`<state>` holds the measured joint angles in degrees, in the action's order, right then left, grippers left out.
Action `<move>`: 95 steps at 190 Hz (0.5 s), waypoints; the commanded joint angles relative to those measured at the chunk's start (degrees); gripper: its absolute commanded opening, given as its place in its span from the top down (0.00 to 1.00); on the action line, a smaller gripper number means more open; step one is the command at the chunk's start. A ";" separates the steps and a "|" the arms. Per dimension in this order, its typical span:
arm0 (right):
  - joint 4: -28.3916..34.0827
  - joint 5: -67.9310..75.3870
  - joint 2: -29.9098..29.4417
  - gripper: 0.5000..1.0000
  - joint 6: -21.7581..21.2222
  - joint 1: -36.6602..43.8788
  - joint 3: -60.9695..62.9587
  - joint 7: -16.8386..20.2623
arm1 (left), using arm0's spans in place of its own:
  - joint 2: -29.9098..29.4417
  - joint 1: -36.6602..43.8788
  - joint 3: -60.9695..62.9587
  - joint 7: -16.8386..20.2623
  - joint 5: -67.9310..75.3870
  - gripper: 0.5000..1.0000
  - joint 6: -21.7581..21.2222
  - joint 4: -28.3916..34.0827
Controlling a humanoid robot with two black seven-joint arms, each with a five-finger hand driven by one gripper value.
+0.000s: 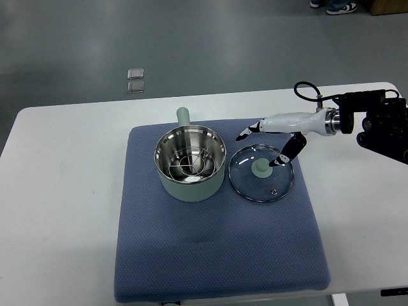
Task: Open lid and place right of pot
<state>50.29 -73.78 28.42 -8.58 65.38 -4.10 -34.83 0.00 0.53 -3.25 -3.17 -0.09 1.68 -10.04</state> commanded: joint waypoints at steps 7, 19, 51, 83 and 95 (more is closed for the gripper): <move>-0.72 6.27 0.32 0.21 -4.25 -2.36 8.22 0.46 | 0.00 -0.01 0.00 0.00 0.00 0.00 -0.01 0.02; -1.51 12.08 0.32 0.21 -8.21 -3.33 10.51 1.52 | 0.00 -0.01 0.00 0.00 0.00 0.00 -0.01 0.02; -3.89 39.84 -0.47 0.14 -12.87 -6.76 17.45 15.22 | 0.00 -0.01 0.00 0.00 0.00 0.00 -0.01 -0.07; -5.03 66.65 -2.31 0.14 -12.25 -11.68 21.85 25.68 | 0.00 -0.01 0.00 0.00 0.00 0.00 -0.01 -0.07; -5.73 73.07 -4.42 0.14 -12.25 -13.00 22.03 26.65 | 0.00 -0.01 0.00 0.00 0.00 0.00 -0.01 -0.07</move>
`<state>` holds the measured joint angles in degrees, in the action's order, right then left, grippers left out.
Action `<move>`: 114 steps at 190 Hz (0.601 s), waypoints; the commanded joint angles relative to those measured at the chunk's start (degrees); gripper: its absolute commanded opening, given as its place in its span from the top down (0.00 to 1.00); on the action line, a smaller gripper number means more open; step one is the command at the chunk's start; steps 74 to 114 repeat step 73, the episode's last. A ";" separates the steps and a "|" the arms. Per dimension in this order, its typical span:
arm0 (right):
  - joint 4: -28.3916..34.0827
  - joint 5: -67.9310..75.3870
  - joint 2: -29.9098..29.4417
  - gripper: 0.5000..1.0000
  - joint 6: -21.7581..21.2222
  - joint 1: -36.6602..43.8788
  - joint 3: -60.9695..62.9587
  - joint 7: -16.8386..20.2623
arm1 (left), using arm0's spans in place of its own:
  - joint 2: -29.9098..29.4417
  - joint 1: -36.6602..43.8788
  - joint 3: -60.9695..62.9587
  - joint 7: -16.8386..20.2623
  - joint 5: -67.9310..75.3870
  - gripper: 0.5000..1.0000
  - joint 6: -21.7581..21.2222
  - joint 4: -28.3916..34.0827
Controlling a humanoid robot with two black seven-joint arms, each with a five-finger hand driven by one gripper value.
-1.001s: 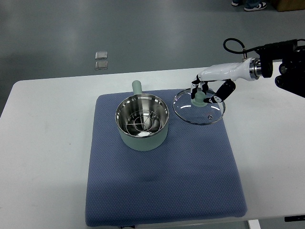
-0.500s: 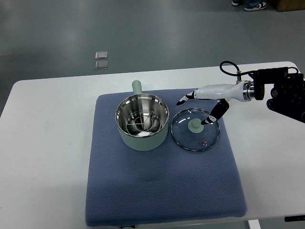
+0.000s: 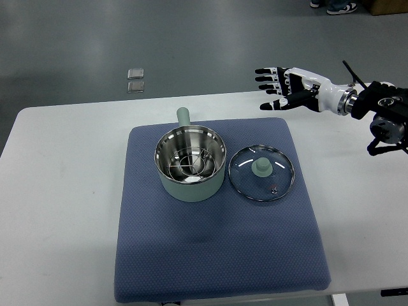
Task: Open lid and place right of pot
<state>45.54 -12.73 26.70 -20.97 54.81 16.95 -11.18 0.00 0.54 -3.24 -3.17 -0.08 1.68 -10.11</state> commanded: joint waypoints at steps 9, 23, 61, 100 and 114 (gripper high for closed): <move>-1.15 15.11 -3.58 0.14 0.40 -2.87 1.07 3.00 | 0.00 -0.01 -0.01 0.00 0.08 0.00 -0.01 0.00; -1.24 16.86 -4.37 0.14 2.07 -4.01 1.95 2.48 | 0.00 -0.01 -0.01 0.00 0.00 0.00 -0.01 0.00; -2.12 16.51 -7.36 0.14 3.13 -6.91 8.36 2.48 | 0.00 -0.01 -0.01 0.00 0.00 0.00 -0.01 0.09; -2.12 16.34 -7.71 0.14 2.86 -7.09 8.54 2.48 | 0.00 -0.01 -0.01 0.00 0.00 0.00 -0.01 0.09; -2.12 16.34 -7.71 0.14 2.86 -7.09 8.54 2.48 | 0.00 -0.01 -0.01 0.00 0.00 0.00 -0.01 0.09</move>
